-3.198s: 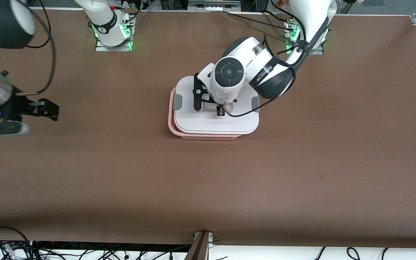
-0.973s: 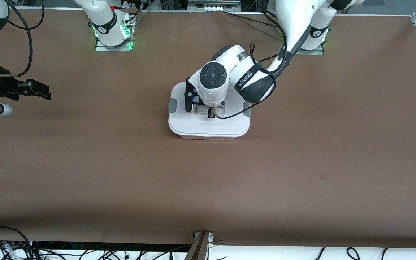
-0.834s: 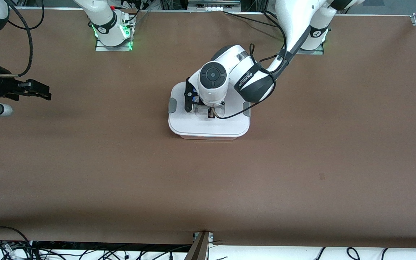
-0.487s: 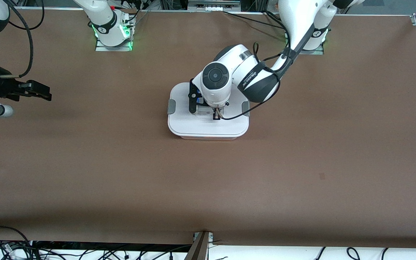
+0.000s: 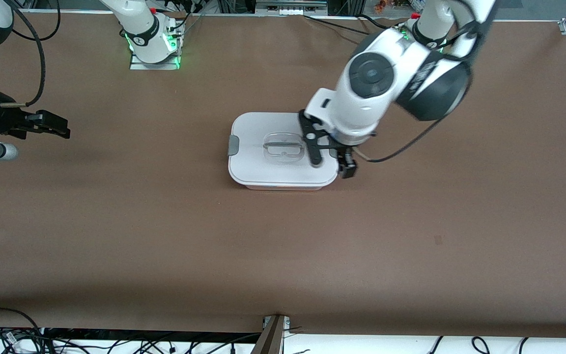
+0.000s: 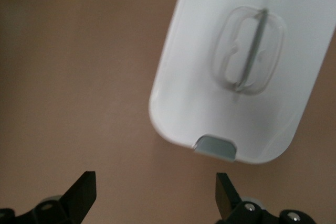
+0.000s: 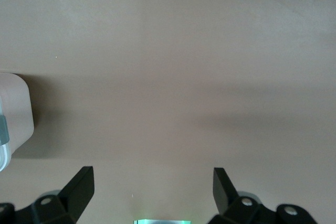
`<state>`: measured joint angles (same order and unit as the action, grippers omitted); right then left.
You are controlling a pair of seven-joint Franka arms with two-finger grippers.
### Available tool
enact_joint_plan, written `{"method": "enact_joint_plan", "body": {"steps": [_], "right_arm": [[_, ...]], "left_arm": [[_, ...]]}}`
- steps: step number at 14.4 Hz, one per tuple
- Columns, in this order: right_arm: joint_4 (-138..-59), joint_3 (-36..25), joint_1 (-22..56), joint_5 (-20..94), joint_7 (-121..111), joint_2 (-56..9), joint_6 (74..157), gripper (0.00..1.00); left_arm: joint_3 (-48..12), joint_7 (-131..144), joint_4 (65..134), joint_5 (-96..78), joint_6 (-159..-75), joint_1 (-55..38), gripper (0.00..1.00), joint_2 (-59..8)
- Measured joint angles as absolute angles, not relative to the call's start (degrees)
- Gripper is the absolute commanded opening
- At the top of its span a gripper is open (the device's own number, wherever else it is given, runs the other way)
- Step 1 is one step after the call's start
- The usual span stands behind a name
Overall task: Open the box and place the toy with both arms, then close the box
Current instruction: 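Open the left gripper and lift it away from the lid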
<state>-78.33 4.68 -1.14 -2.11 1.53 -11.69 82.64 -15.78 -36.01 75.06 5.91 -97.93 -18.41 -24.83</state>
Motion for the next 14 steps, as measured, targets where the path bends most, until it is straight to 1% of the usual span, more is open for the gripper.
{"method": "enact_joint_plan", "body": {"steps": [2, 5, 7, 9, 11, 14], "right_arm": [[-78.33, 4.68, -1.14, -2.11, 1.53, -11.7, 82.65, 1.0], [-78.33, 4.68, -1.14, -2.11, 1.53, -11.71, 82.65, 1.0], [-78.33, 4.68, -1.14, -2.11, 1.53, -11.71, 82.66, 1.0], [-78.33, 4.68, -1.14, -2.11, 1.53, -11.71, 82.67, 1.0], [-78.33, 4.68, -1.14, -2.11, 1.53, -11.75, 82.67, 1.0], [-78.33, 4.68, -1.13, -2.11, 1.53, -11.85, 82.67, 1.0]], "left_arm": [[-15.54, -29.76, 75.0, 6.22, -94.65, -14.85, 1.0, -21.97], [-14.92, -25.44, 73.62, 6.28, -90.74, -10.52, 1.0, -20.43], [-12.03, -22.86, 73.21, 6.3, -89.63, -8.79, 1.0, -19.39], [-6.89, -20.12, 73.73, 4.77, -89.6, -8.35, 1.0, -17.37], [-2.04, -16.85, 77.13, 1.17, -93.39, -7.77, 1.0, -13.8], [1.9, -12.7, 86.36, -0.55, -96.96, -6.59, 1.0, -6.28]]}}
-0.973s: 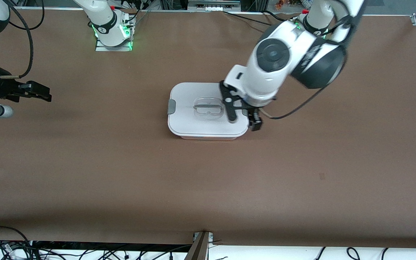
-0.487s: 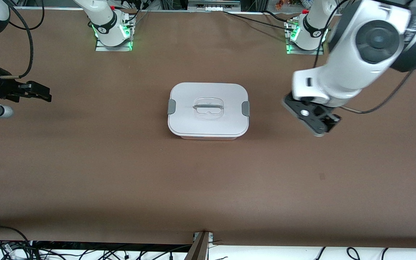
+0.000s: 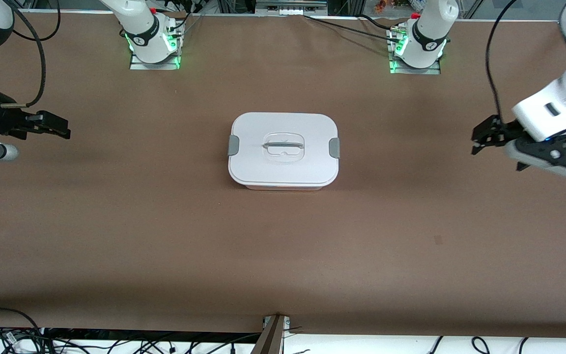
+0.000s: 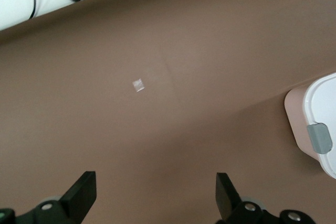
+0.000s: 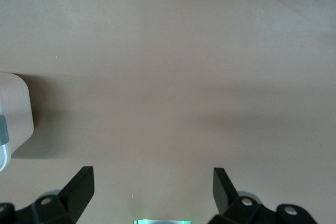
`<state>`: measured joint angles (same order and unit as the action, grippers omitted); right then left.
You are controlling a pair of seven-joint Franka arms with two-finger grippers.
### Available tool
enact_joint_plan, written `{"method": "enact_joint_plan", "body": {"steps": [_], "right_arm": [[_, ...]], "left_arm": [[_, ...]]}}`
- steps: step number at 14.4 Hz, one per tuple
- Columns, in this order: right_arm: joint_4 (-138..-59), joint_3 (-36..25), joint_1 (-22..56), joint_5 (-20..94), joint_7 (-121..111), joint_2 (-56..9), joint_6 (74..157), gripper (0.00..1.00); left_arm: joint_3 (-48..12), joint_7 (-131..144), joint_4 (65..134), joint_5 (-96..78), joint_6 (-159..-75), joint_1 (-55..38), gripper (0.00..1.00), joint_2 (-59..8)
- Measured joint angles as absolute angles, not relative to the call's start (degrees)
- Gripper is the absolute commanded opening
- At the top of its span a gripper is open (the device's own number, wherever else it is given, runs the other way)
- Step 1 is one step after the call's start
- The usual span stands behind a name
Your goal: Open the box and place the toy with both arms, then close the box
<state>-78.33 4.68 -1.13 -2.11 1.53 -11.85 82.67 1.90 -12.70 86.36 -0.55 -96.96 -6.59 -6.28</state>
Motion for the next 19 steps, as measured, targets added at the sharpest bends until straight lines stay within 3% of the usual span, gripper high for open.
{"method": "enact_joint_plan", "body": {"steps": [5, 19], "right_arm": [[-78.33, 4.68, -1.13, -2.11, 1.53, -12.06, 82.71, 1.0], [-78.33, 4.68, -1.13, -2.11, 1.53, -12.16, 82.73, 1.0]], "left_arm": [[2.23, -2.88, 94.17, 0.26, -100.03, -6.42, 1.0, 1.86], [2.0, -1.61, 92.63, 0.37, -99.02, -6.3, 1.0, 1.53]]}}
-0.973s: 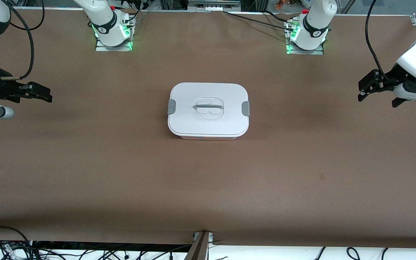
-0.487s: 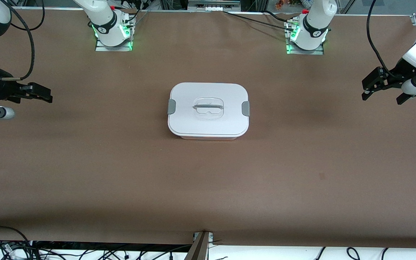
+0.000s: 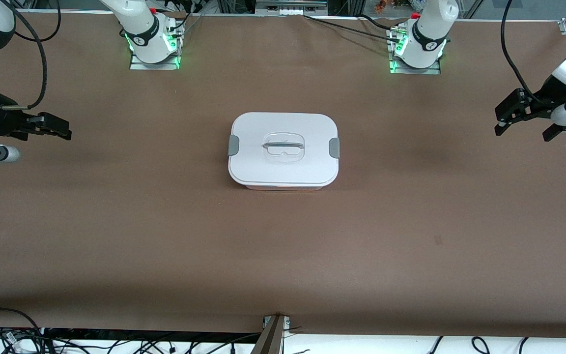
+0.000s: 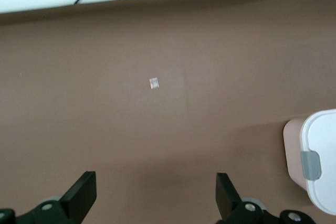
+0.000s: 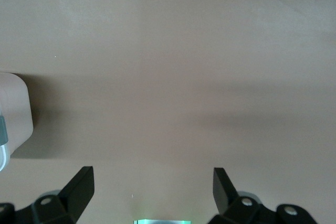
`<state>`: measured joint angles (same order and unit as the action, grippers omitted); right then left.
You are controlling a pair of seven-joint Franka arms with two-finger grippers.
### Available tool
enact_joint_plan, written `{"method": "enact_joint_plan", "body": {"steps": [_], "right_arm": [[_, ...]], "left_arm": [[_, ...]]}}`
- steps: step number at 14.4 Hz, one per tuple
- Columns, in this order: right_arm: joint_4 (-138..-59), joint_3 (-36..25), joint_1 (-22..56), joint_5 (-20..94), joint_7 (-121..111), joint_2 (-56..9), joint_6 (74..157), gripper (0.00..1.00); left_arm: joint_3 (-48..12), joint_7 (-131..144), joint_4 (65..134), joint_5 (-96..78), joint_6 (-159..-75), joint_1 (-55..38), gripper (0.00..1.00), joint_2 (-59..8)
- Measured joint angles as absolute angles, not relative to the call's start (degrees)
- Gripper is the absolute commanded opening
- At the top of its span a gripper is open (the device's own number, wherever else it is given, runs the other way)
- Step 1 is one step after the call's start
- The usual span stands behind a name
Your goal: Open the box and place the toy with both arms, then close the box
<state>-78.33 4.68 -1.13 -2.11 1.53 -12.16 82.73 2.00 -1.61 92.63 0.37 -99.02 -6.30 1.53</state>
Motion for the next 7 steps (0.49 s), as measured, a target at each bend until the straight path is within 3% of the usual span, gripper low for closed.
{"method": "enact_joint_plan", "body": {"steps": [7], "right_arm": [[-78.33, 4.68, -1.13, -2.11, 1.53, -12.16, 82.77, 1.0]], "left_arm": [[1.92, -1.56, 92.65, 0.37, -96.94, -6.3, 1.0, -0.63]]}}
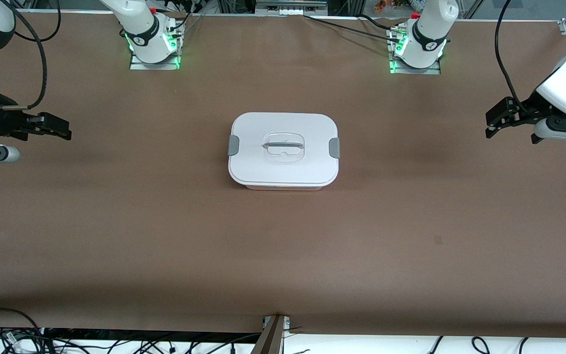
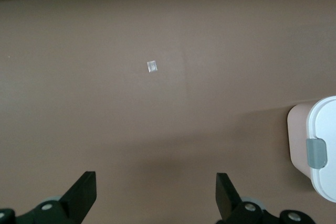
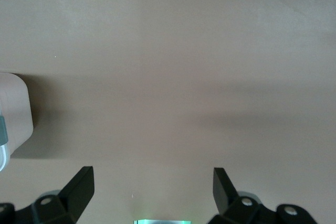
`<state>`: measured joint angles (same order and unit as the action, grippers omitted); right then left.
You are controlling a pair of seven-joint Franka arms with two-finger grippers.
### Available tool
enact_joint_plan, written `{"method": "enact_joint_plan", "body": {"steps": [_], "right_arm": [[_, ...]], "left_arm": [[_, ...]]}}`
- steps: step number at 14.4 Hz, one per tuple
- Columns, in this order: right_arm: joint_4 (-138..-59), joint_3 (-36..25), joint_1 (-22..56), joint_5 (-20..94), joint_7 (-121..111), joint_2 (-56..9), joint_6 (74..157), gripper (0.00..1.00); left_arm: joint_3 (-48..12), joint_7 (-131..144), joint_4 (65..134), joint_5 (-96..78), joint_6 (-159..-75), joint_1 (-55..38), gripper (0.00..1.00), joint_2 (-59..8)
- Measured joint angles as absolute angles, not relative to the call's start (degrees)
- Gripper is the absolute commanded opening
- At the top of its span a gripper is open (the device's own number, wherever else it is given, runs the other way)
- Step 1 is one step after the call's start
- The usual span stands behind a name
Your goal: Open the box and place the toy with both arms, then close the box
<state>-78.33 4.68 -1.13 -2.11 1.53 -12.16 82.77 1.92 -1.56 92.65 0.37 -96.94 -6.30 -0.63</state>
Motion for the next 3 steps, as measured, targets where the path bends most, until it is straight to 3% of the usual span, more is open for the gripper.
{"method": "enact_joint_plan", "body": {"steps": [3], "right_arm": [[-78.33, 4.68, -1.13, -2.11, 1.53, -12.16, 82.77, 1.0]], "left_arm": [[2.06, -1.43, 92.61, 0.37, -96.5, -6.26, 1.0, -0.74]]}}
